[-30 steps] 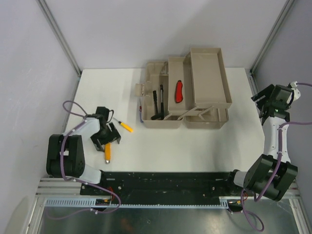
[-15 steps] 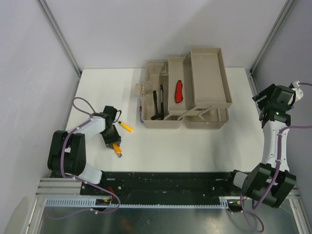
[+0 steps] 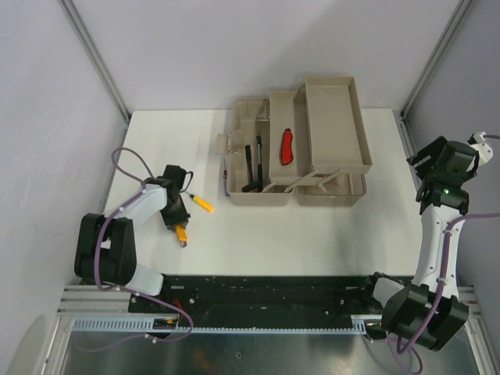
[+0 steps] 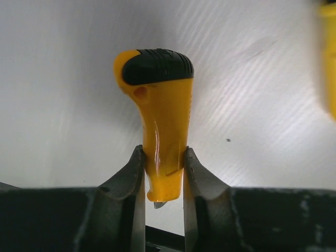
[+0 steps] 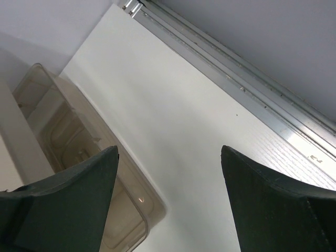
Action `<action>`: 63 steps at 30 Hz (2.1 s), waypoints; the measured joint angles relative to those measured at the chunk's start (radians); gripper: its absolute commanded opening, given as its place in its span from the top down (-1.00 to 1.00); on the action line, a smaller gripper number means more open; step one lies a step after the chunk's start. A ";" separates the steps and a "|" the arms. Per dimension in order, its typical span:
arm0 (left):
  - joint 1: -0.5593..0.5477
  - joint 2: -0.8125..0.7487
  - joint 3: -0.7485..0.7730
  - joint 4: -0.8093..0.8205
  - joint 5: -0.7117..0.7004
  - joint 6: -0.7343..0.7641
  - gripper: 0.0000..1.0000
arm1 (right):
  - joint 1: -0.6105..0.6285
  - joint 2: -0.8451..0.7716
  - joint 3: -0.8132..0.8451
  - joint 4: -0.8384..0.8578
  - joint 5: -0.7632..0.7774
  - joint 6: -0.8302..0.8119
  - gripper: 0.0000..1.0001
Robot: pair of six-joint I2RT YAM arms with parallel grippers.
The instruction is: Pack the tool kit
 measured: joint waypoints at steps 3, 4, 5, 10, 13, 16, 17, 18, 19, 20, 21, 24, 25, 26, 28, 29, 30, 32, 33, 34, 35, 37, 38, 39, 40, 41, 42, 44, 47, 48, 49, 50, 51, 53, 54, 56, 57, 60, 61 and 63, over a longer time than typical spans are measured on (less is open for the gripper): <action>0.000 -0.052 0.038 0.001 0.000 0.015 1.00 | 0.000 -0.034 0.000 -0.008 0.000 -0.005 -0.68; 0.000 -0.071 0.052 0.003 0.000 0.018 1.00 | 0.000 -0.044 0.000 -0.011 0.000 -0.005 -0.68; 0.000 -0.089 0.064 0.006 0.000 0.024 1.00 | 0.000 -0.053 0.000 -0.014 0.000 -0.005 -0.67; 0.000 -0.132 0.118 0.003 0.020 0.050 1.00 | 0.005 -0.084 0.000 -0.023 0.000 -0.005 -0.67; -0.006 -0.134 0.191 -0.005 0.063 0.071 1.00 | 0.012 -0.095 0.000 -0.024 -0.001 -0.005 -0.67; -0.031 -0.133 0.295 -0.008 0.100 0.087 1.00 | 0.019 -0.101 0.000 -0.035 -0.001 -0.004 -0.67; -0.040 -0.131 0.330 -0.007 0.117 0.090 1.00 | 0.021 -0.103 0.000 -0.040 -0.001 -0.004 -0.67; -0.052 -0.126 0.377 -0.008 0.140 0.092 1.00 | 0.024 -0.105 0.000 -0.045 -0.002 -0.004 -0.67; -0.065 -0.116 0.427 -0.007 0.163 0.093 1.00 | 0.026 -0.107 0.000 -0.048 -0.002 -0.004 -0.67; -0.079 -0.098 0.482 -0.005 0.186 0.093 1.00 | 0.029 -0.109 0.000 -0.051 -0.003 -0.003 -0.67; -0.096 -0.073 0.539 0.000 0.207 0.093 1.00 | 0.032 -0.111 0.000 -0.055 -0.005 -0.003 -0.67; -0.163 0.042 0.730 0.010 0.266 0.093 1.00 | 0.042 -0.116 0.000 -0.062 -0.008 0.000 -0.67; -0.189 0.093 0.799 0.015 0.288 0.092 1.00 | 0.047 -0.118 0.000 -0.063 -0.009 0.002 -0.67; -0.209 0.134 0.853 0.021 0.304 0.092 1.00 | 0.051 -0.119 0.000 -0.064 -0.009 0.003 -0.67; -0.260 0.247 0.997 0.031 0.343 0.084 1.00 | 0.062 -0.121 0.000 -0.065 -0.010 0.006 -0.67; -0.282 0.301 1.060 0.038 0.361 0.079 1.00 | 0.067 -0.122 0.000 -0.067 -0.010 0.007 -0.67; -0.301 0.355 1.123 0.043 0.381 0.071 1.00 | 0.074 -0.122 0.000 -0.069 -0.011 0.007 -0.67; -0.334 0.460 1.238 0.048 0.416 0.053 1.00 | 0.085 -0.123 0.000 -0.070 -0.014 0.010 -0.67; -0.348 0.509 1.291 0.050 0.431 0.046 1.00 | 0.091 -0.124 0.000 -0.071 -0.016 0.011 -0.67; -0.361 0.549 1.336 0.048 0.439 0.039 1.00 | 0.096 -0.124 0.000 -0.072 -0.016 0.013 -0.67; -0.374 0.592 1.383 0.050 0.447 0.032 1.00 | 0.101 -0.126 0.000 -0.074 -0.017 0.014 -0.67; -0.397 0.667 1.462 0.054 0.460 0.021 1.00 | 0.111 -0.132 0.000 -0.080 -0.017 0.014 -0.67; -0.409 0.702 1.497 0.054 0.466 0.011 1.00 | 0.115 -0.135 0.000 -0.083 -0.017 0.014 -0.67; -0.416 0.723 1.513 0.056 0.469 0.003 1.00 | 0.117 -0.138 0.000 -0.084 -0.017 0.014 -0.67; -0.426 0.748 1.531 0.059 0.477 -0.006 1.00 | 0.122 -0.143 0.000 -0.085 -0.017 0.014 -0.67; -0.431 0.762 1.538 0.063 0.481 -0.014 1.00 | 0.124 -0.146 0.000 -0.087 -0.017 0.014 -0.66; -0.438 0.776 1.540 0.069 0.483 -0.021 1.00 | 0.127 -0.150 0.000 -0.089 -0.017 0.014 -0.66; -0.450 0.801 1.540 0.075 0.484 -0.030 0.95 | 0.131 -0.157 0.000 -0.093 -0.017 0.014 -0.66; -0.465 0.830 1.537 0.080 0.484 -0.039 0.77 | 0.137 -0.165 0.000 -0.101 -0.016 0.014 -0.66; -0.470 0.834 1.532 0.084 0.483 -0.040 0.69 | 0.139 -0.168 0.000 -0.105 -0.016 0.014 -0.66; -0.473 0.834 1.524 0.088 0.481 -0.041 0.63 | 0.141 -0.171 0.000 -0.110 -0.016 0.014 -0.66; -0.475 0.834 1.518 0.091 0.480 -0.042 0.56 | 0.142 -0.175 0.000 -0.114 -0.015 0.014 -0.66; -0.476 0.834 1.510 0.097 0.480 -0.044 0.48 | 0.142 -0.179 0.000 -0.117 -0.013 0.014 -0.66; -0.478 0.834 1.497 0.108 0.478 -0.048 0.36 | 0.144 -0.188 0.000 -0.123 -0.007 0.014 -0.66; -0.478 0.834 1.492 0.108 0.476 -0.048 0.28 | 0.144 -0.193 0.000 -0.125 -0.006 0.014 -0.66; -0.478 0.834 1.483 0.109 0.470 -0.050 0.14 | 0.144 -0.202 0.000 -0.130 0.000 0.014 -0.66; -0.478 0.834 1.480 0.110 0.468 -0.049 0.05 | 0.144 -0.206 0.000 -0.132 0.003 0.014 -0.66; -0.478 0.834 1.479 0.114 0.453 -0.050 -0.15 | 0.146 -0.212 0.000 -0.135 0.008 0.014 -0.66; -0.478 0.834 1.479 0.117 0.451 -0.048 -0.20 | 0.146 -0.213 0.000 -0.135 0.010 0.014 -0.66; -0.478 0.834 1.479 0.121 0.444 -0.047 -0.24 | 0.146 -0.214 0.000 -0.135 0.011 0.014 -0.66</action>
